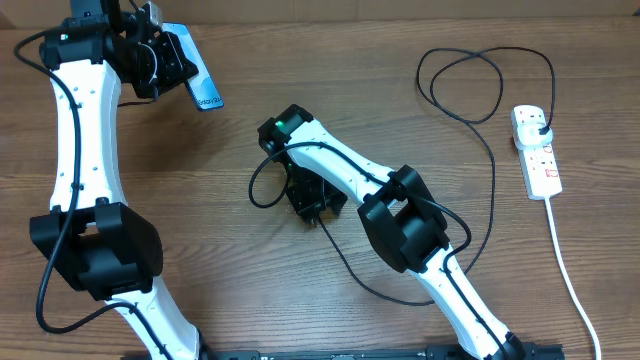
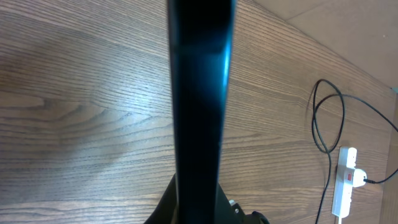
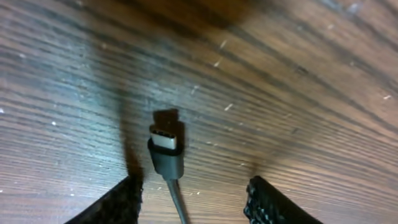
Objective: Plug charger to phone and switch on socket
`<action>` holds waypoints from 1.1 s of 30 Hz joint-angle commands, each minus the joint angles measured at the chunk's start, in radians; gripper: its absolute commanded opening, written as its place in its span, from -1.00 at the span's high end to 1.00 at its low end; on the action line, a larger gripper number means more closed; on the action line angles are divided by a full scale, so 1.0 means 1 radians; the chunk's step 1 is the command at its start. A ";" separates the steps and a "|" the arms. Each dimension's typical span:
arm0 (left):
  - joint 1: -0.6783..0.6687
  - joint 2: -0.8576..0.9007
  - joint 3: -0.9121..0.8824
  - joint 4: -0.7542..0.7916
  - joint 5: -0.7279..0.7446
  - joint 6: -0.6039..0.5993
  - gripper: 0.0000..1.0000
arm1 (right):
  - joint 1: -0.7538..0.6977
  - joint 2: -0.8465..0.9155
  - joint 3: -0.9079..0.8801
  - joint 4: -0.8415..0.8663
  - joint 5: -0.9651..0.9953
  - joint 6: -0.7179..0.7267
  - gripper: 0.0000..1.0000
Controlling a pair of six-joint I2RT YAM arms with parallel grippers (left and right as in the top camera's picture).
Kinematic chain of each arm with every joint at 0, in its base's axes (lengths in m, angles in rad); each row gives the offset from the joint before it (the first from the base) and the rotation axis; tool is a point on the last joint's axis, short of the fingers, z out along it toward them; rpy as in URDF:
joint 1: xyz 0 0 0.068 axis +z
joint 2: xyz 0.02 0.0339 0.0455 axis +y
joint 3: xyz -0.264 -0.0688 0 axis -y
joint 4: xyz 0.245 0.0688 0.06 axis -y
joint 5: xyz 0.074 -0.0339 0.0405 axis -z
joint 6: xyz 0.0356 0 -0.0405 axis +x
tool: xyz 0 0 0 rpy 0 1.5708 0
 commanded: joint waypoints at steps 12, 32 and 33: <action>0.004 -0.005 0.010 0.010 0.010 -0.006 0.91 | 0.009 0.048 -0.032 0.088 -0.035 0.037 0.21; 0.003 -0.005 0.010 0.008 0.010 -0.007 0.91 | 0.004 0.048 -0.033 0.036 -0.031 0.025 0.26; 0.003 -0.005 0.010 0.008 0.010 -0.007 0.92 | 0.004 0.048 -0.033 0.035 -0.031 0.025 0.31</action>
